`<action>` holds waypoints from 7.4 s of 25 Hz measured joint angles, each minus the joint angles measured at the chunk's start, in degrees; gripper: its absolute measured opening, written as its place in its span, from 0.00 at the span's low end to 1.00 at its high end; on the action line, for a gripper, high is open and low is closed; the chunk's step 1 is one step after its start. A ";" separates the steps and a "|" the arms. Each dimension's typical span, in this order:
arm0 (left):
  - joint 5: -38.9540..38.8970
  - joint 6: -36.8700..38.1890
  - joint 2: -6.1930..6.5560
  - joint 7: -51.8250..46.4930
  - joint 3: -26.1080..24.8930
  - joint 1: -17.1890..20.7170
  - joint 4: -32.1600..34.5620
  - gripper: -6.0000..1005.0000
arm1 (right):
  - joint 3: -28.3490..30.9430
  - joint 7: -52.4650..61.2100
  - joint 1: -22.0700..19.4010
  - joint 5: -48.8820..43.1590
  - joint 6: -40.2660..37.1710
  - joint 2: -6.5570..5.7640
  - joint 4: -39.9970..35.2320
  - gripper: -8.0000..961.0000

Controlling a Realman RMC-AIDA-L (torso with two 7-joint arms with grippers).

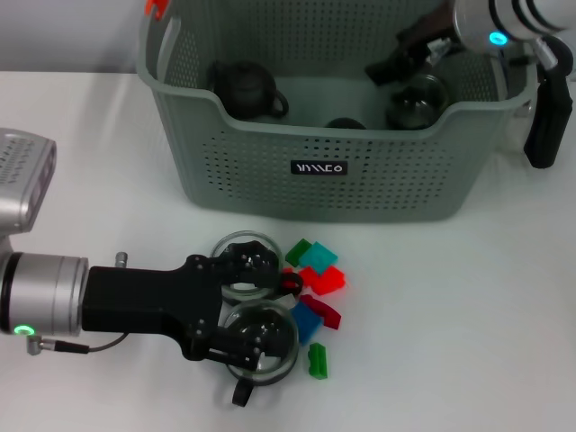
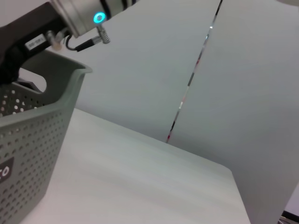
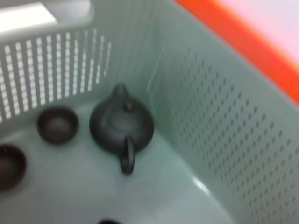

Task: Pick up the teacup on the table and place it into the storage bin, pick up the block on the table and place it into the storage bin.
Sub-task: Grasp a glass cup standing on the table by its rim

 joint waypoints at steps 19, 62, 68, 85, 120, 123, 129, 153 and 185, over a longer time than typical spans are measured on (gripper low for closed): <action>0.43 0.23 0.37 0.00 -0.94 0.45 1.01 0.95 | -2.61 -8.38 -21.93 28.67 -26.66 0.07 -36.74 0.69; 16.40 4.33 -3.62 -34.98 34.32 -4.22 38.18 0.95 | 9.19 -19.72 -28.24 30.81 -47.17 -0.71 -28.94 0.69; 16.35 -0.29 -3.66 -41.46 38.42 -4.55 38.34 0.95 | 10.58 -22.11 -27.96 30.81 -46.80 -1.27 -26.16 0.69; 20.47 -4.05 -3.68 -59.94 45.44 -5.57 42.55 0.94 | 10.39 -23.04 -27.98 30.83 -46.74 -1.97 -23.99 0.69; 25.76 -9.37 -3.92 -71.25 54.62 -6.26 41.52 0.94 | 10.37 -27.68 -25.27 24.23 -48.55 -1.82 -18.65 0.69; 25.77 -10.07 -3.93 -72.00 55.61 -6.75 40.85 0.94 | 10.22 -27.68 -25.27 24.23 -48.27 -1.82 -18.51 0.69; 26.18 -11.22 -3.87 -73.61 57.82 -7.38 40.20 0.94 | 10.27 -27.71 -25.27 24.23 -48.15 -1.83 -18.43 0.69; 27.18 -13.85 -3.95 -76.63 63.53 -8.90 37.98 0.94 | 10.77 -28.62 -25.47 24.23 -47.10 -1.84 -17.87 0.69; 28.28 -14.53 -3.94 -77.00 64.46 -9.78 36.59 0.10 | 12.34 -28.75 -25.16 24.69 -46.71 -1.64 -18.08 0.69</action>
